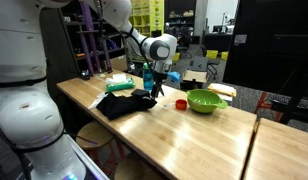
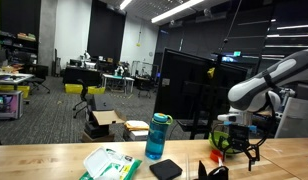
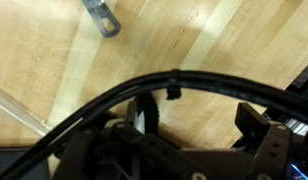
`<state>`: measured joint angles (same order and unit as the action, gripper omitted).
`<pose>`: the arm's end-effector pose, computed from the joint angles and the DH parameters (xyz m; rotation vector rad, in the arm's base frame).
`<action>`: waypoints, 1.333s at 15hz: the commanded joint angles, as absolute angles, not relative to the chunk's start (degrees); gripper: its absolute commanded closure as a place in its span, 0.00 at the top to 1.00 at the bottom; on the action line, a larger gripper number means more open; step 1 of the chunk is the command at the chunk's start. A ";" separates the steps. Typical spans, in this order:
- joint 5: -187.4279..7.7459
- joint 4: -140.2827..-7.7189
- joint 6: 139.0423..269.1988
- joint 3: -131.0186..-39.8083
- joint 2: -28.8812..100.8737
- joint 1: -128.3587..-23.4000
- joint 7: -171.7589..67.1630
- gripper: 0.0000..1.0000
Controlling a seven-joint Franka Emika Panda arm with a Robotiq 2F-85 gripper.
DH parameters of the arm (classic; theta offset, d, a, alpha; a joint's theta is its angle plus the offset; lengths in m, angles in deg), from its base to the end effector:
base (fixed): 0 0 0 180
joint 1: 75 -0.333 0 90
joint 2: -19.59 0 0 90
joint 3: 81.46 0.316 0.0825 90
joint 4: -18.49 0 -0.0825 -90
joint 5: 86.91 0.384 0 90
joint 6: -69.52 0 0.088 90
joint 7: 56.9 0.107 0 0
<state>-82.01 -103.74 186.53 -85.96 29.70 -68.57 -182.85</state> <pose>0.5241 -0.0961 0.3059 -1.6025 -2.3835 0.0653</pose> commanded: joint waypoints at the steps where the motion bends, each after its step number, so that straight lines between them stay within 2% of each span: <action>1: -78.57 -104.84 190.12 -85.20 29.50 -66.69 -189.73 1.00; 6: -74.78 -105.29 192.72 -85.05 30.07 -65.47 -197.89 1.00; 20: -64.17 -104.12 189.14 -84.16 33.72 -64.57 -205.31 1.00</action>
